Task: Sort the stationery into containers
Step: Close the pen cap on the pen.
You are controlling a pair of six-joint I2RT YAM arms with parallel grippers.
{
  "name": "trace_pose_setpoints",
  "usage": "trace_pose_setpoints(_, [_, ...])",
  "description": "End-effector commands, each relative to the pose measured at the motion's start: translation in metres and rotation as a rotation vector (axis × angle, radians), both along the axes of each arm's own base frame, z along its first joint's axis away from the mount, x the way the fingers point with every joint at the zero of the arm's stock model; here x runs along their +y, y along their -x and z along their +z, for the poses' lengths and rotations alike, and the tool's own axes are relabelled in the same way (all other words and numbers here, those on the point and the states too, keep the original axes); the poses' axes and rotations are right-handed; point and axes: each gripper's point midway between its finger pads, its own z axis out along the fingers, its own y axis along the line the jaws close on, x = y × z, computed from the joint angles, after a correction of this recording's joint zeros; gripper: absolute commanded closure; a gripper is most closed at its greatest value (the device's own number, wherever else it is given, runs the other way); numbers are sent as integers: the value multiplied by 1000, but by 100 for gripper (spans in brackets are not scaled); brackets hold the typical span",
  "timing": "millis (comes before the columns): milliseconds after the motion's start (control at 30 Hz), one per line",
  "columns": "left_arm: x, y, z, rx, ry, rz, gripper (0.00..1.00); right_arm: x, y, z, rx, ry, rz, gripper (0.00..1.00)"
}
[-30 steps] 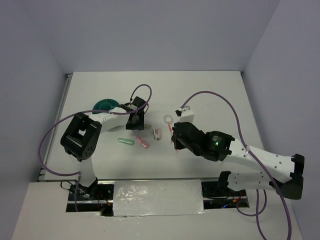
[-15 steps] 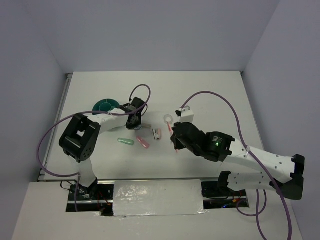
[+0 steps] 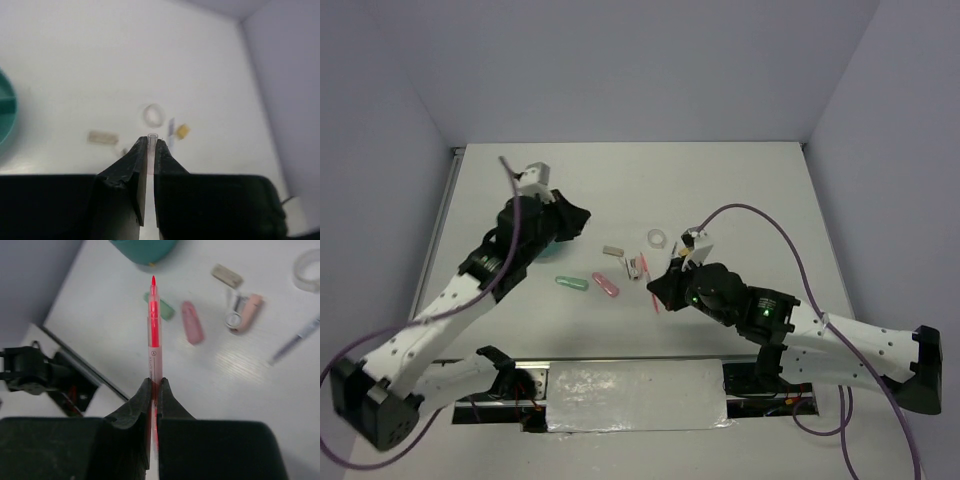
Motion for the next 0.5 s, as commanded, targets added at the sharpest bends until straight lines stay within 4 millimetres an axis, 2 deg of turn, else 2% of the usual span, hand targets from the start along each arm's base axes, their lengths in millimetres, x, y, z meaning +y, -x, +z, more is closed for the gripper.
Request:
trace_pose_setpoints(0, [-14,26,42,-195,245,-104,100,41,15,52,-79,-292,135,100])
trace_pose_setpoints(33, [-11,39,76,-320,324,-133,100,47,21,44,-80,-290,173,100])
trace_pose_setpoints(100, [-13,55,79,-346,373,-187,100,60,33,54,-117,-331,240,100])
trace_pose_setpoints(167, [-13,70,97,-408,430,-232,100,69,37,57,-154,-331,258,100])
trace_pose_setpoints(200, [-15,76,96,-409,461,-256,100,72,38,66,-197,-344,260,100])
trace_pose_setpoints(233, [-17,88,102,-436,489,-303,100,76,44,67,-209,-347,267,100])
trace_pose_setpoints(333, [-15,103,112,-467,552,-337,100,79,39,75,-240,-334,213,100])
trace_pose_setpoints(400, [-14,106,112,-460,564,-341,100,83,38,82,-260,-309,205,100])
trace_pose_setpoints(467, [-13,112,114,-467,581,-353,100,87,37,78,-252,-283,198,100])
